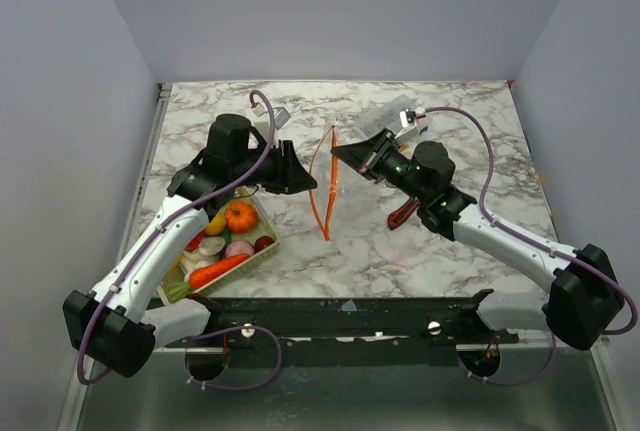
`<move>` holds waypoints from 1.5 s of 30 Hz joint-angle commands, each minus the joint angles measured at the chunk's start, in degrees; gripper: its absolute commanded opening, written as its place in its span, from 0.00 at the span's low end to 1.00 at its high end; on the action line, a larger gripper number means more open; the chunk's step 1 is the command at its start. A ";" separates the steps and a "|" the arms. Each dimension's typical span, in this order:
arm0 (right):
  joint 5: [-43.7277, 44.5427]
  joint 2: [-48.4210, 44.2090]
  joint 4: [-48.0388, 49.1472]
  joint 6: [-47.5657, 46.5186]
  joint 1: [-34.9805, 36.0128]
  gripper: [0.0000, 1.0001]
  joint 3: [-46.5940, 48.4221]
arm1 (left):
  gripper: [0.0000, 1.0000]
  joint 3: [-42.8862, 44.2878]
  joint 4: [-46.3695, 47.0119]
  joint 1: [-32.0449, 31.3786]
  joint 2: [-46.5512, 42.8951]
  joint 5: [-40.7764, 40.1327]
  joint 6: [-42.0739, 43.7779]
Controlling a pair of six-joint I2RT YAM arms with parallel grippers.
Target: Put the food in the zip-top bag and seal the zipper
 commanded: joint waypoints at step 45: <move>61.68 33.84 -59.10 -29.60 22.28 0.45 51.11 | 0.00 6.83 -8.88 -0.65 8.13 -26.59 -3.63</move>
